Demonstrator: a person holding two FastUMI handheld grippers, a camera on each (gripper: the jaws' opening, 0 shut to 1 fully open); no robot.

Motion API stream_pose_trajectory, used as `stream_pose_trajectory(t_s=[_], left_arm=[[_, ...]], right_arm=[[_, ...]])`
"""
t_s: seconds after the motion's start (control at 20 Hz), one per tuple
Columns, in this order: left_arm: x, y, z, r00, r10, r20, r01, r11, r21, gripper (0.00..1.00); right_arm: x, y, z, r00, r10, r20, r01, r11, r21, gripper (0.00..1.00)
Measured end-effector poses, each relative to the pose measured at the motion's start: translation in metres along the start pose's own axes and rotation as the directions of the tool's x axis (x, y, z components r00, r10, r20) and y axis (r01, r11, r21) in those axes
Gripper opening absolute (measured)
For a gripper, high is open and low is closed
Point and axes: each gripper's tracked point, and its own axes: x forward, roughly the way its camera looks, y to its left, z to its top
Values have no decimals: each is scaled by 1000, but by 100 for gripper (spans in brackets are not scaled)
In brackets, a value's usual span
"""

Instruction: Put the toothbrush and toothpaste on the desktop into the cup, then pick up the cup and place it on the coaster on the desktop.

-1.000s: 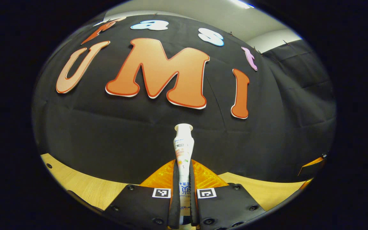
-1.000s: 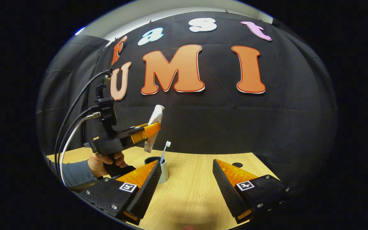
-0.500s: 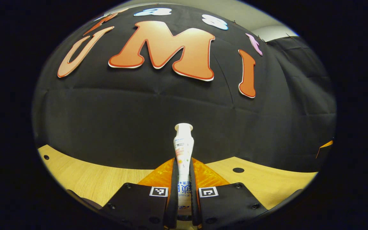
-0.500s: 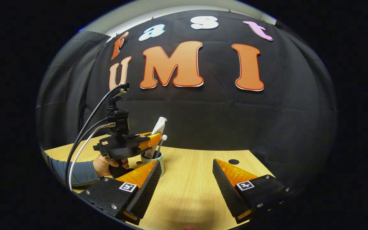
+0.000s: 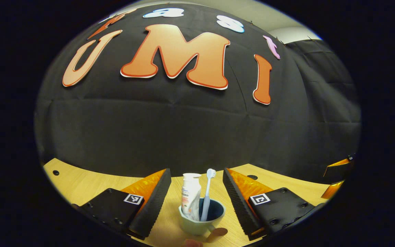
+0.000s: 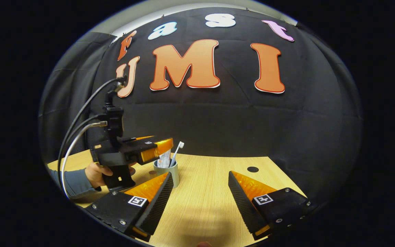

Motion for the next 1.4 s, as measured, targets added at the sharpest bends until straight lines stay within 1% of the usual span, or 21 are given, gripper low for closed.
stream_pose_trajectory(t_s=[0.25, 0.4, 0.55, 0.75, 0.8, 0.85, 1.0, 1.1, 1.15, 1.2, 1.3, 1.4], left_arm=[[-63, 25, 15, 998, 58, -38, -59, 998, -5, 98], [-101, 50, 24, 992, 116, -38, -116, 993, 17, 98], [-138, 66, 37, 987, 159, -26, -158, 987, 38, 98], [-177, 76, 39, 981, 192, -40, -189, 979, 69, 99], [-186, 79, 42, 978, 204, -31, -202, 978, 60, 98], [-196, 78, 43, 979, 203, -22, -202, 978, 53, 98], [-227, 86, 45, 969, 246, 4, -245, 966, 78, 98], [-240, 87, 45, 967, 254, 12, -254, 963, 86, 98], [-246, 89, 47, 965, 263, 17, -263, 960, 93, 98], [-252, 90, 49, 962, 271, 22, -271, 957, 100, 99], [-264, 91, 48, 959, 281, 28, -282, 953, 112, 98], [-271, 92, 49, 957, 286, 35, -288, 951, 113, 98]], right_arm=[[14, 25, -5, 999, 5, -50, -3, 999, 41, 97], [27, 45, -12, 994, 28, -101, -21, 997, 74, 97], [49, 71, -24, 980, 66, -186, -52, 995, 80, 97], [79, 88, -27, 959, 51, -279, -41, 998, 42, 97], [83, 90, -29, 953, 47, -300, -36, 998, 43, 97], [89, 94, -30, 946, 47, -320, -35, 998, 45, 97], [109, 101, -36, 923, 31, -385, -16, 999, 42, 96], [118, 104, -47, 901, 15, -434, 2, 999, 40, 95], [123, 106, -52, 889, 11, -458, 14, 999, 49, 92], [129, 110, -54, 883, 23, -469, 16, 997, 79, 90], [133, 113, -64, 848, 26, -530, 44, 992, 118, 84], [137, 116, -71, 825, 21, -564, 52, 992, 112, 79]])
